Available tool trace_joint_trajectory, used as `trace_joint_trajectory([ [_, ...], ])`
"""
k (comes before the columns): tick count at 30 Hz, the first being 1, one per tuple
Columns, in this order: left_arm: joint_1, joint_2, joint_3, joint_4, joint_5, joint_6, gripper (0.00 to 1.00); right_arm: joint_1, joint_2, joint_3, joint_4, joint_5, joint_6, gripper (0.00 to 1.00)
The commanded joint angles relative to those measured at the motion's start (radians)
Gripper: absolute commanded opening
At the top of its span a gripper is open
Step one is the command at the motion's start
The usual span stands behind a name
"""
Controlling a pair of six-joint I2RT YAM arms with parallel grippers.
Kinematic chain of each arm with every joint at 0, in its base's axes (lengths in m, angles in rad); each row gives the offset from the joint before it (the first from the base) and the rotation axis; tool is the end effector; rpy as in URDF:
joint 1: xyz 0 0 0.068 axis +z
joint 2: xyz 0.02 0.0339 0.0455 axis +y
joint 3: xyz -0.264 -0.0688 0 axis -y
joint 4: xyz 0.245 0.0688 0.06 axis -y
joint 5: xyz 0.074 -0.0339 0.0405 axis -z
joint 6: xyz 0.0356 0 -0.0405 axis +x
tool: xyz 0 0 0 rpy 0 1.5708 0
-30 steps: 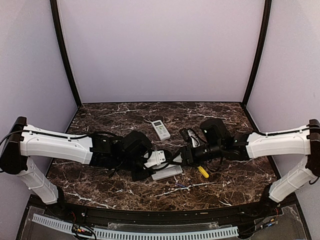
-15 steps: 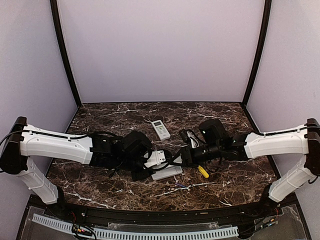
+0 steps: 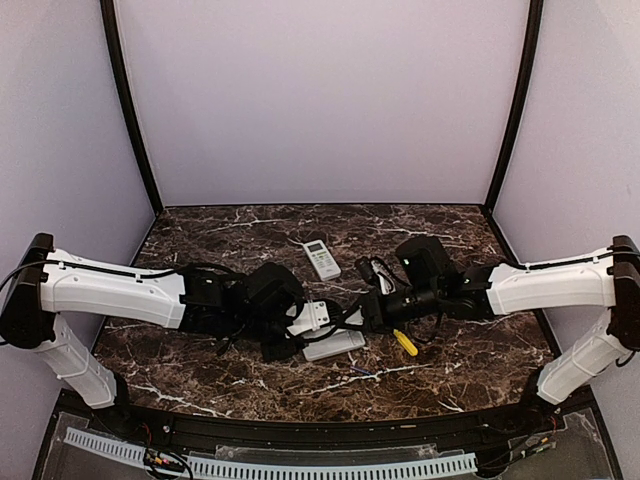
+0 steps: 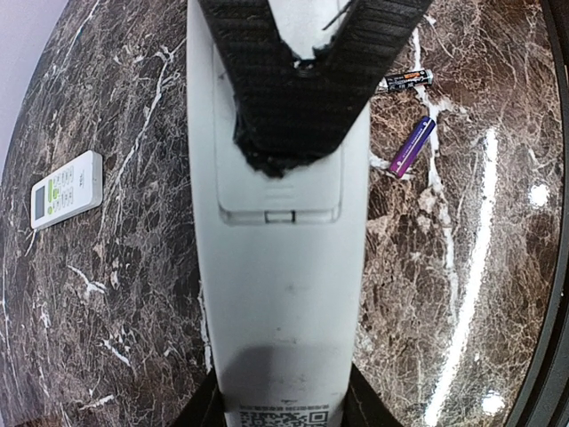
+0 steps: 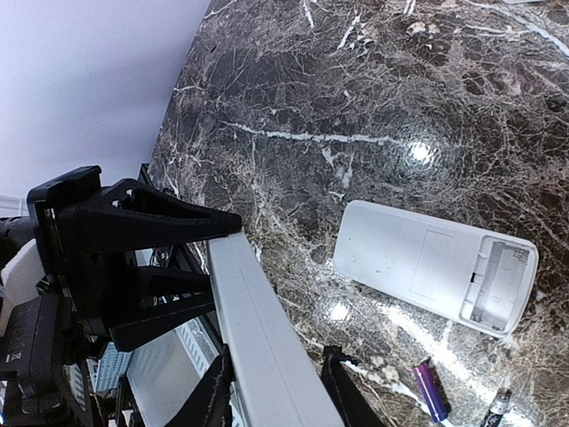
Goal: Unload the batteries from the remote control
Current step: Remove the battery cover from the remote control.
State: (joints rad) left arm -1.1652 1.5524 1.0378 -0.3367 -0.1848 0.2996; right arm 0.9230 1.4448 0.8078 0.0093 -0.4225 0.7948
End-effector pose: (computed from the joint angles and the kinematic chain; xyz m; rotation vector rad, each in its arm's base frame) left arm 0.1361 -0.3004 0.2271 1.5484 1.8474 -0.1774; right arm 0.1728 0.2525 0.2154 -0.4337 2.4816 1.3177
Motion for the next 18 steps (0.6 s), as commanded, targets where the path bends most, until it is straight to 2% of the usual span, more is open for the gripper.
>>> trace_joint_trajectory([
  [1,-0.008,-0.003,-0.004,0.003,0.001,0.007,0.22,0.006,0.01,0.021,-0.006,0.035,-0.009,0.31],
  [5,-0.008,-0.003,-0.004,0.003,0.0,0.008,0.22,0.007,0.009,0.021,-0.005,0.037,-0.008,0.31],
  [12,-0.008,-0.005,-0.005,0.004,-0.001,0.009,0.22,0.005,-0.018,0.019,-0.06,0.066,-0.016,0.42],
  [18,-0.008,-0.008,-0.006,0.003,-0.003,0.009,0.22,-0.005,-0.051,0.007,-0.085,0.095,-0.018,0.43],
])
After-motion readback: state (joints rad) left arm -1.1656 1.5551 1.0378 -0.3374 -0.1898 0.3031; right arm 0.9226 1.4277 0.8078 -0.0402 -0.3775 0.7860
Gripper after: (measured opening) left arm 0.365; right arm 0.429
